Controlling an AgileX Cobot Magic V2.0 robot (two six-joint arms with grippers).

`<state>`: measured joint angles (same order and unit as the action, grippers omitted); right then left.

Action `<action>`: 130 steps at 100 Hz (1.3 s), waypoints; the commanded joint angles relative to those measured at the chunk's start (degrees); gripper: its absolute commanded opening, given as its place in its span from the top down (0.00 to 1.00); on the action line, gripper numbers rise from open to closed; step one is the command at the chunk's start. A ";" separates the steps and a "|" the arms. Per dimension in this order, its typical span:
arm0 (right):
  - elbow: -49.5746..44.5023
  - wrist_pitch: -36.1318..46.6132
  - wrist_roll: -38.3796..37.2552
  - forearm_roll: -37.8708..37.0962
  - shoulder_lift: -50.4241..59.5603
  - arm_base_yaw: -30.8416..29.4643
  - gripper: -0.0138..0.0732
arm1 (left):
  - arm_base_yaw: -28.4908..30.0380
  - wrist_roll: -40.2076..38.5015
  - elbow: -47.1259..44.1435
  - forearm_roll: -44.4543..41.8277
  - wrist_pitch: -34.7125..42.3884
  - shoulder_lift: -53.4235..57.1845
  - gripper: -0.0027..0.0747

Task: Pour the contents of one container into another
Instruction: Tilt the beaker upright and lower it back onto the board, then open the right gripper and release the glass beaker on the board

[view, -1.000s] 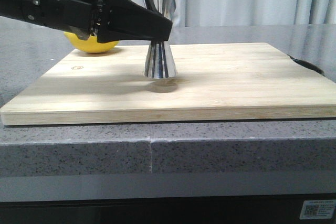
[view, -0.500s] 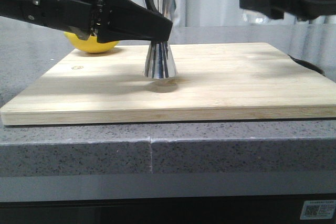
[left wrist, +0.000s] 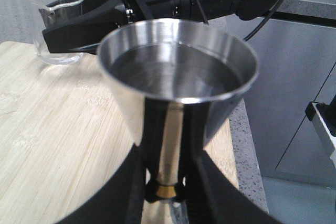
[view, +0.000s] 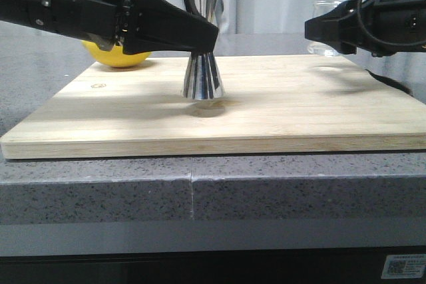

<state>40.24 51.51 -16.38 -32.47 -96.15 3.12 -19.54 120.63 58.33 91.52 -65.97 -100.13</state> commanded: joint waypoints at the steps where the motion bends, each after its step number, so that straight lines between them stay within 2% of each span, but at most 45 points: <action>1: 2.05 5.24 0.95 1.46 1.87 -0.74 0.68 | -0.43 -0.50 1.73 3.92 -3.52 2.51 0.99; 60: 5.46 4.68 1.29 0.90 -3.05 -0.99 0.68 | -0.43 -0.50 1.73 3.92 -3.52 2.51 0.99; 130: 5.46 3.49 1.38 -0.97 -3.29 -0.99 0.68 | -0.43 -0.50 1.73 3.92 -3.52 2.51 0.99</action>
<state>44.07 50.93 -15.70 -33.67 -101.80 2.46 -19.54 120.63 58.33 91.52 -65.97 -100.13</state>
